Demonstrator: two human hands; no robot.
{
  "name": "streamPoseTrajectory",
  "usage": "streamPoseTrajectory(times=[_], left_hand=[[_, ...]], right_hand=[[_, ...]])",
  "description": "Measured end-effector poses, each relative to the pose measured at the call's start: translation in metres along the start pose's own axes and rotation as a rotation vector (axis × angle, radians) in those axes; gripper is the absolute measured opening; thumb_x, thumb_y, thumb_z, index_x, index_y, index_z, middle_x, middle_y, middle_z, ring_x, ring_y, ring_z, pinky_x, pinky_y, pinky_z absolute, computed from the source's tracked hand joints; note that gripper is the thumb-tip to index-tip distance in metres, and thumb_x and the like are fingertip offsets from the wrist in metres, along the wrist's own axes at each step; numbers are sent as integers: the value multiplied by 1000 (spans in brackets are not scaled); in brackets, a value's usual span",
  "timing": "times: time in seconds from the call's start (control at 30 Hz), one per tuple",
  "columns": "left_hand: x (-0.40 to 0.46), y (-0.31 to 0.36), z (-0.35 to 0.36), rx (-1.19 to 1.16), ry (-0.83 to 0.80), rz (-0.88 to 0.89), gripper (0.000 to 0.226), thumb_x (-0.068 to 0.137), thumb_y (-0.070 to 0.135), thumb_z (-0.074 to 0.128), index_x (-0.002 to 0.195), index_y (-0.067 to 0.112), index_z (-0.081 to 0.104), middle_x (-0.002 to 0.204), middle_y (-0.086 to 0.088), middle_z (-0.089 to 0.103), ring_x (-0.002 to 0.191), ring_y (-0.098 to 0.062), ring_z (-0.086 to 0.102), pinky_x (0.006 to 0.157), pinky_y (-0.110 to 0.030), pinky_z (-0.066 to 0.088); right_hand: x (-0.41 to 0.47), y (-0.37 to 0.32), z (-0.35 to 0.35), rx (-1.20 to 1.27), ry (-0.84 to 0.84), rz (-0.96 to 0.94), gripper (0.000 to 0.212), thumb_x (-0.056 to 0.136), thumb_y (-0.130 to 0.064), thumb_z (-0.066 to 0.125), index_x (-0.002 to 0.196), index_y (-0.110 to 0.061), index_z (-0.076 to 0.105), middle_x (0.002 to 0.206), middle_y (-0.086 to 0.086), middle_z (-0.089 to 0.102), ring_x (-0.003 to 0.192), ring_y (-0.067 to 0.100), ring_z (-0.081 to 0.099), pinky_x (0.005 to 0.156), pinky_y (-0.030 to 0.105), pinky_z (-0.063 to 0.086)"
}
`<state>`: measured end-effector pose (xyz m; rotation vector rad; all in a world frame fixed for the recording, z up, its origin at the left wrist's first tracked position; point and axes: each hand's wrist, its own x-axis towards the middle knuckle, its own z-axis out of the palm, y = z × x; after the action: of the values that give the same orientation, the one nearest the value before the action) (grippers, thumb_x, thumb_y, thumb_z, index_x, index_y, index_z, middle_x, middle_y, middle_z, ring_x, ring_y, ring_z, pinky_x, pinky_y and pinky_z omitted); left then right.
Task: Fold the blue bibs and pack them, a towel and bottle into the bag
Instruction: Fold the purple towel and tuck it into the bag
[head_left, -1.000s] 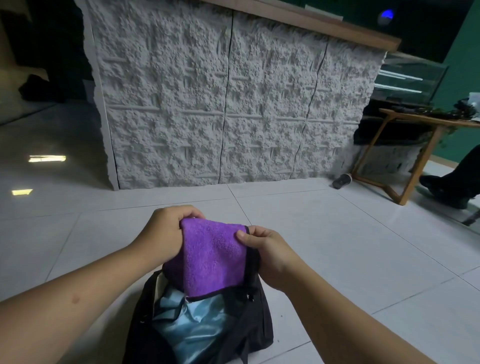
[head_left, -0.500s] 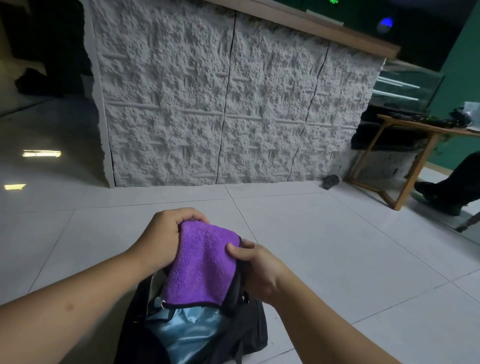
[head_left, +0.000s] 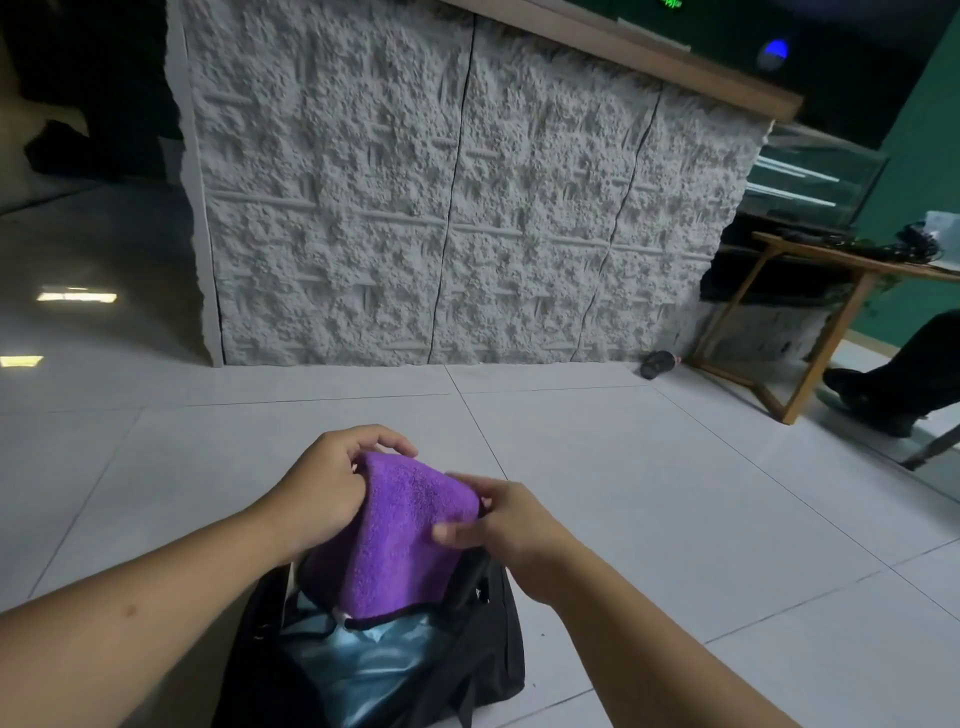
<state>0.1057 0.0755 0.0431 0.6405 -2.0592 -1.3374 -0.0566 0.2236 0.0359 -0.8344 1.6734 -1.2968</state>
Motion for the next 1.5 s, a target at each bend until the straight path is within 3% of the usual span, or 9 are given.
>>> streamPoseTrajectory(times=[0.1,0.33,0.6,0.7,0.8,0.9,1.07,1.33,1.5], left_hand=[[0,-2,-2,34,-51,-78,40,93,-5,63,91,33,78,89,-2,78,80,-17,71,74,-33,56],[-5,-30,-8,-290,2,-355,18,102,17,59,98,13,77,95,-16,75,72,-25,68,60,-31,50],[-23,-72,-8,-404,-89,-696,59,94,71,50,105,19,74,93,-7,77,85,-27,72,80,-42,55],[-33,-94,1,-163,-100,-682,50,73,21,83,115,40,63,106,-6,77,95,-34,76,90,-60,57],[-36,-110,9,33,-65,-625,81,60,-1,69,114,57,54,115,-5,60,87,-41,73,59,-47,58],[-38,-126,19,103,-37,-533,78,71,-13,62,117,48,53,113,1,53,82,-29,69,59,-41,59],[-40,-158,26,284,-10,-377,54,79,-16,56,96,35,50,102,5,52,66,-11,53,50,-18,42],[-32,-192,41,389,166,-258,54,77,-20,60,64,33,54,92,5,56,75,-10,55,67,-12,39],[-27,-196,52,562,55,-321,22,94,4,61,111,9,75,152,-16,43,131,-29,51,106,-19,33]], right_hand=[[2,0,1,-312,79,32,26,75,-15,87,98,-7,77,89,9,76,76,20,69,76,34,59],[4,5,8,125,56,110,29,78,-9,83,105,-1,76,104,17,78,101,37,74,94,53,59],[22,44,40,125,123,219,17,86,-7,79,102,0,75,102,19,78,97,39,75,85,51,62],[35,60,50,66,171,262,21,84,-8,82,100,2,73,98,20,78,89,36,77,76,48,65],[45,71,55,-29,188,278,18,83,-6,81,99,-4,72,94,14,77,75,22,75,61,30,61],[57,85,57,-169,214,308,20,82,1,75,96,-12,69,100,12,74,88,22,73,74,34,63],[72,106,59,-544,196,251,51,80,3,54,124,-17,69,102,2,74,91,22,71,84,35,62],[77,127,70,-944,5,93,74,85,-33,72,152,-27,43,146,9,54,131,30,55,108,41,48],[82,141,82,-1256,-245,118,86,92,-42,68,162,-27,20,172,10,-1,159,30,-1,125,55,11]])
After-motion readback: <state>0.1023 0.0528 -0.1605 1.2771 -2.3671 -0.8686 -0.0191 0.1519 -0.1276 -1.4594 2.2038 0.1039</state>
